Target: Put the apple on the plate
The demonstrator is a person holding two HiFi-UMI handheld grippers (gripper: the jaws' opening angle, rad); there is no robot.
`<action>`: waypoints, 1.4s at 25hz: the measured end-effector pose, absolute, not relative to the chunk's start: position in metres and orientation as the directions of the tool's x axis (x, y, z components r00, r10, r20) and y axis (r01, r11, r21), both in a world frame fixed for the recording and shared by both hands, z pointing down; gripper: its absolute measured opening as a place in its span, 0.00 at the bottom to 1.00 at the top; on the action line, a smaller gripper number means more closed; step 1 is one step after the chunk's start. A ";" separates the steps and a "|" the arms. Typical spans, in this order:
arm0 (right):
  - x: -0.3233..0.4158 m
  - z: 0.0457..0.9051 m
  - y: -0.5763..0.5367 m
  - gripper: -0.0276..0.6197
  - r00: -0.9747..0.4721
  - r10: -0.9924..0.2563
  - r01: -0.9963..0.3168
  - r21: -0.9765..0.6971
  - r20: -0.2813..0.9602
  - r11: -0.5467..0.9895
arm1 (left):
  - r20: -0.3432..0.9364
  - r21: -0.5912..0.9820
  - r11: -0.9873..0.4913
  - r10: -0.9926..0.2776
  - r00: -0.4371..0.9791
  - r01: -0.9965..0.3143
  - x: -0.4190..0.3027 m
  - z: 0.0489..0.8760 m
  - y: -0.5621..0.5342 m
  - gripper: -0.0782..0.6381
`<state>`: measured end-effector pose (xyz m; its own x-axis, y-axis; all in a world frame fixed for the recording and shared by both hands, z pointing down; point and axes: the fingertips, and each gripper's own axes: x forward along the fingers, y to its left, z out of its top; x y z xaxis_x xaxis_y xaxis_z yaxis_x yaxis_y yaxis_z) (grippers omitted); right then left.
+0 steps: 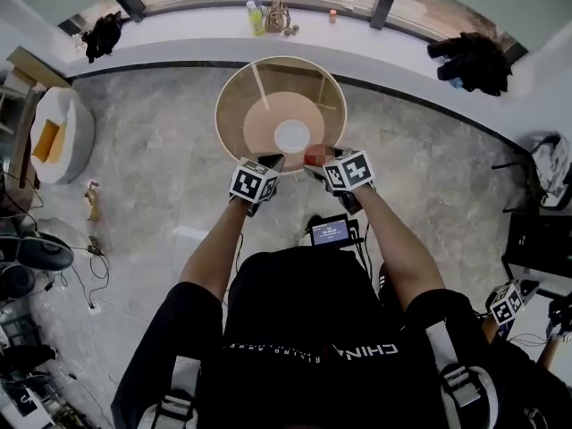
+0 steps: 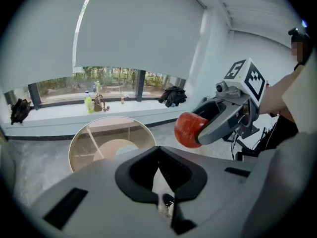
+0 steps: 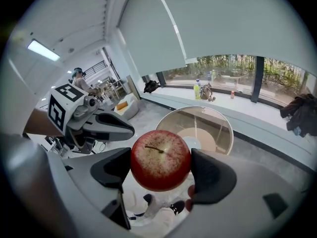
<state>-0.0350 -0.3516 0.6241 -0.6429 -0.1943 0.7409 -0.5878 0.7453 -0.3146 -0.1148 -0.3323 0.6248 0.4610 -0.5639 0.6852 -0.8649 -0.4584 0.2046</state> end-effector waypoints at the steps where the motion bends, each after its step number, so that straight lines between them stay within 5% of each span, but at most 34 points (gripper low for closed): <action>1: -0.038 0.626 -0.355 0.65 -0.644 -0.195 -0.588 -0.315 0.740 0.745 | 0.687 0.206 -0.460 -0.560 0.462 -0.864 -0.115 0.627 -0.333 0.13; 35: -0.063 0.641 -0.405 0.65 -0.630 -0.180 -0.590 -0.315 0.755 0.743 | 0.738 0.224 -0.504 -0.471 0.483 -0.834 -0.138 0.653 -0.381 0.13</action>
<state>-0.0632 -0.4054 0.6407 -0.6302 -0.1799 0.7553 -0.5900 0.7434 -0.3152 -0.1378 -0.3808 0.6530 0.4834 -0.4713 0.7377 -0.8339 -0.5044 0.2241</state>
